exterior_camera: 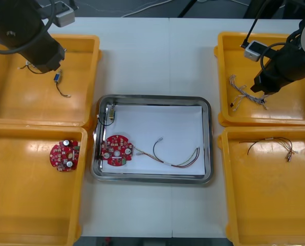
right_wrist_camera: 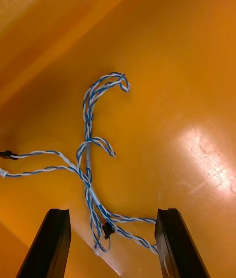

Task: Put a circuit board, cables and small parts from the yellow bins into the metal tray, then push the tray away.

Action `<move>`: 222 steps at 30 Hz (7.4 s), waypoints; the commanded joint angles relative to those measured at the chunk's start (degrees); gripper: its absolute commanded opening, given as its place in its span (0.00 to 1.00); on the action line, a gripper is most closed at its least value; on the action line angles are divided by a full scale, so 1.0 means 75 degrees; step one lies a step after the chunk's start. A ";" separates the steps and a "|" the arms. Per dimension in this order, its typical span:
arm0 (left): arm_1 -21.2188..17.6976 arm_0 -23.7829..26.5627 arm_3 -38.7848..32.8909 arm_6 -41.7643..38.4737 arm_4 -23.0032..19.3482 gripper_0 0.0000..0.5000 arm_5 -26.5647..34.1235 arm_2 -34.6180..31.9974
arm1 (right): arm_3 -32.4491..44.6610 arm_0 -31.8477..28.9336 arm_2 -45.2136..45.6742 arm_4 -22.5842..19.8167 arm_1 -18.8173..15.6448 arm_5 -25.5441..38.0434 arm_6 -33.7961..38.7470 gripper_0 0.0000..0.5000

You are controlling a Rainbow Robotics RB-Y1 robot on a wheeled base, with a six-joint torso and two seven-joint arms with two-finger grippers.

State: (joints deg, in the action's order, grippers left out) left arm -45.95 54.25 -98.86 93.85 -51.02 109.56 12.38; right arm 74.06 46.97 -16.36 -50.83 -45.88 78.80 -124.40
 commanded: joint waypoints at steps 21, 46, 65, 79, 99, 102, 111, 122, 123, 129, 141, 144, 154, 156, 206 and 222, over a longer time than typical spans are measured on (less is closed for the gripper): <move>0.1944 -0.1245 -0.1982 -0.5588 0.2338 0.00 0.0058 0.0528 | -0.0300 -0.0485 -0.0514 0.0039 0.0211 -0.0874 -0.0464 1.00; 0.1709 -0.1268 -0.1537 -0.3971 0.2233 0.00 0.0058 -0.0679 | -0.0300 -0.0520 -0.0514 0.0156 0.0211 -0.0886 -0.0335 0.00; 0.1615 -0.1268 -0.0986 -0.4111 0.2561 0.00 0.0058 -0.0854 | 0.0579 -0.0227 0.0670 0.0344 0.0024 0.1083 -0.0300 0.00; 0.1615 -0.1268 -0.1162 -0.4158 0.2268 0.00 0.0058 -0.0854 | 0.1575 -0.0157 0.1912 0.0719 0.0024 0.2876 -0.0054 0.00; 0.1651 -0.1268 -0.1209 -0.4217 0.2197 0.00 0.0058 -0.0854 | 0.2466 0.0593 0.2967 0.1129 0.0024 0.4160 0.0438 0.00; 0.1651 -0.1268 -0.1209 -0.4205 0.2197 0.00 0.0058 -0.0854 | 0.2466 0.0816 0.3002 0.1129 0.0024 0.4160 0.0520 0.00; 0.1651 -0.1280 -0.1209 -0.4205 0.2209 0.00 0.0058 -0.0854 | 0.2466 0.1238 0.3178 0.1129 0.0000 0.4160 0.0708 0.00; 0.1651 -0.1280 -0.1209 -0.4205 0.2221 0.00 0.0058 -0.0854 | 0.2466 0.1355 0.3236 0.1117 -0.0175 0.4160 0.0849 0.00; 0.1651 -0.1280 -0.1209 -0.4217 0.2233 0.00 0.0058 -0.0854 | 0.2466 0.1355 0.3236 0.1106 -0.0187 0.4160 0.0849 0.02; 0.1651 -0.1280 -0.1209 -0.4229 0.2221 0.00 0.0058 -0.0854 | 0.2454 0.1343 0.3225 0.1129 -0.0175 0.4160 0.0778 1.00; 0.1651 -0.1280 -0.1209 -0.4229 0.2233 0.00 0.0058 -0.0854 | 0.2442 0.1003 0.3248 0.0918 -0.0164 0.4160 0.0825 1.00; 0.1651 -0.1292 -0.1221 -0.4217 0.2233 0.00 0.0058 -0.0854 | 0.2442 0.0769 0.3236 0.0848 -0.0152 0.4160 0.0813 1.00; 0.1651 -0.1292 -0.1209 -0.4229 0.2256 0.00 0.0058 -0.0854 | 0.2231 -0.0051 0.2592 0.0684 -0.0128 0.3555 0.0790 1.00; 0.1651 -0.1292 -0.1209 -0.4229 0.2256 0.00 0.0058 -0.0854 | 0.2009 -0.0040 0.2486 0.0625 -0.0128 0.3356 0.0755 1.00; 0.1662 -0.1350 -0.1221 -0.4217 0.2268 0.00 0.0058 -0.0854 | -0.1015 -0.0028 -0.0010 0.0074 0.0118 -0.0874 0.0181 1.00; 0.1662 -0.1362 -0.1209 -0.4229 0.2268 0.00 0.0058 -0.0854 | -0.1425 -0.0028 -0.0104 0.0133 0.0504 -0.1507 0.0345 1.00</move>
State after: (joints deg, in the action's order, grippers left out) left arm -31.75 44.50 -105.94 62.78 -34.03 109.63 7.08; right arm 63.42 46.33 -16.45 -49.70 -43.20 68.09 -122.31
